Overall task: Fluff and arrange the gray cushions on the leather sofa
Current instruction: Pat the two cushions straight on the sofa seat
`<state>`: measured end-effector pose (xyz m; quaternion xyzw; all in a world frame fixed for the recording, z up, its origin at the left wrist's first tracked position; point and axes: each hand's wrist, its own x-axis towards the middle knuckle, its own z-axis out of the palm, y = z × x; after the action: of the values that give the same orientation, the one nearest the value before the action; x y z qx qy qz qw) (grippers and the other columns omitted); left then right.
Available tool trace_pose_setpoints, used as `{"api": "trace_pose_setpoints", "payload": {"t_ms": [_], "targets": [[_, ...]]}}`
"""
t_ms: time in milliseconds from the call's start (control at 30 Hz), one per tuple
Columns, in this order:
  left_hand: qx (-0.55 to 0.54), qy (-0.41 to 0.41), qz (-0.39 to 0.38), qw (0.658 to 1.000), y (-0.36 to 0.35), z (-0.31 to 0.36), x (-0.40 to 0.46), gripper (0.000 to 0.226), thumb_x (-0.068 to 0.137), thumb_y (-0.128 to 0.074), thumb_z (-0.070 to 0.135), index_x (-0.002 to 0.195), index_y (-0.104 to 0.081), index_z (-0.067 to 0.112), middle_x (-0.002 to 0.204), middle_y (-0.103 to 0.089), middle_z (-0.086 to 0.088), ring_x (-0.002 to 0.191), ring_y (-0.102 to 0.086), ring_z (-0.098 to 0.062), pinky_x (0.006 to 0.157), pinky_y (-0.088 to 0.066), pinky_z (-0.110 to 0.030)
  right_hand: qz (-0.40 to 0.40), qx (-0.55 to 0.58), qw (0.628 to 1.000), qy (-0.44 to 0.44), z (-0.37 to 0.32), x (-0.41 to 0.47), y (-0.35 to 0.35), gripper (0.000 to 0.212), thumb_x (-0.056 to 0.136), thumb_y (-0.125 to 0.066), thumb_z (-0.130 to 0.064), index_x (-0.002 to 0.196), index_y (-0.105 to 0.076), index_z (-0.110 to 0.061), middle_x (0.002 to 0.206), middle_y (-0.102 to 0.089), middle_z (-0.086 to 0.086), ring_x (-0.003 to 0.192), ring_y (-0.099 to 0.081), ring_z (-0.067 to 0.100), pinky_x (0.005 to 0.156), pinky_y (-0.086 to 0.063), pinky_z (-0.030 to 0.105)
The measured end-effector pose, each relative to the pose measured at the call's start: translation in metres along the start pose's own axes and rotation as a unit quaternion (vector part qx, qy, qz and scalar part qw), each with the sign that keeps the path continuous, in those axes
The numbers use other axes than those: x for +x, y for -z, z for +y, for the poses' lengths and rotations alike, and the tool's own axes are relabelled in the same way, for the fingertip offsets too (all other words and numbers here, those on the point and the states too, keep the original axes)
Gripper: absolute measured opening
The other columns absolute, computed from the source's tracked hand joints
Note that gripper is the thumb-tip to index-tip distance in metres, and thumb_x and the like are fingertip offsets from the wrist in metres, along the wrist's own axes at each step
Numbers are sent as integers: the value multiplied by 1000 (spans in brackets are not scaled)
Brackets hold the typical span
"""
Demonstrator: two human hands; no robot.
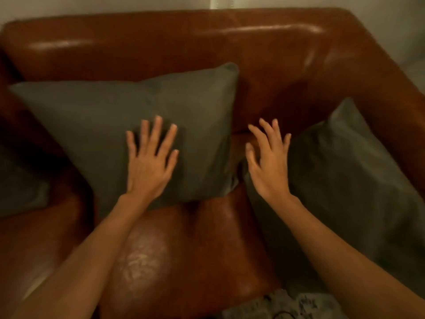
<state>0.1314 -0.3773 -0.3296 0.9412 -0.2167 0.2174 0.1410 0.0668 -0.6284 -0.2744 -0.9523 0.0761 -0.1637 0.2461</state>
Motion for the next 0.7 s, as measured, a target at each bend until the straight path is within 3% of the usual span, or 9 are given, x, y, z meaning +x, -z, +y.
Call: {"api": "trace_pose_setpoints", "payload": {"t_ms": [100,167,267,333,400,500,533,633,700], "targets": [[36,157,-24,987,19,-56,-17,64,101,-32,51,154,-12,23,159,-13,-19,146,-6,-39,112,-1,-64,1,26,998,62,-50,20,-38,47,104,-40,-29,150,-33,-24,161,-20,4,150,-1,19,120,3,47],[13,227,-47,973,24,-80,-26,74,94,-29,64,154,-3,30,161,-2,-16,147,3,-39,109,1,-69,-10,-5,991,131,-67,21,-66,48,104,-40,-31,151,-31,-27,162,-18,5,150,-1,22,118,2,52],[-121,332,-10,936,27,-94,-28,103,79,-55,70,154,2,29,160,15,-16,146,13,-37,111,-3,-65,-40,-79,977,196,-56,25,-96,52,101,-38,-46,151,-28,-33,161,-23,5,148,-13,31,114,-11,65],[-246,392,28,886,32,-99,-24,126,66,-75,62,153,9,25,158,21,-17,147,14,-30,118,-4,-47,-45,-80,983,159,-37,32,-103,65,94,-38,-61,152,-21,-37,162,-17,3,148,-9,34,112,-10,67],[-333,439,29,834,31,-105,-23,141,57,-84,56,152,16,25,160,15,-13,149,7,-22,118,-2,-34,-57,18,997,50,-26,35,-101,86,82,-49,-73,152,-8,-43,164,1,3,149,1,34,114,-7,63],[-404,475,21,782,29,-115,-26,151,44,-86,67,148,19,39,160,-14,5,144,-24,-10,120,-21,-42,-65,228,968,-78,-35,31,-101,110,70,-71,-64,152,0,-44,163,11,5,149,-1,15,120,-16,41],[-405,478,18,779,30,-115,-28,149,43,-86,67,148,16,42,156,-21,13,141,-30,-7,118,-25,-42,-53,260,960,-95,-38,28,-101,113,69,-74,-60,153,-1,-40,163,4,3,148,-6,12,120,-18,37],[-385,464,33,797,38,-116,-33,138,49,-87,59,150,6,44,133,-25,46,133,-33,2,117,-28,-35,-33,291,951,-97,-44,22,-104,114,71,-77,-57,153,0,-40,161,-9,-8,147,-17,8,120,-24,42],[-380,457,44,803,41,-116,-35,131,53,-87,52,152,-1,43,131,-27,44,129,-35,6,115,-29,-29,-27,297,950,-94,-46,17,-106,114,71,-77,-59,152,1,-42,161,-9,-11,147,-17,7,120,-25,44]]}}
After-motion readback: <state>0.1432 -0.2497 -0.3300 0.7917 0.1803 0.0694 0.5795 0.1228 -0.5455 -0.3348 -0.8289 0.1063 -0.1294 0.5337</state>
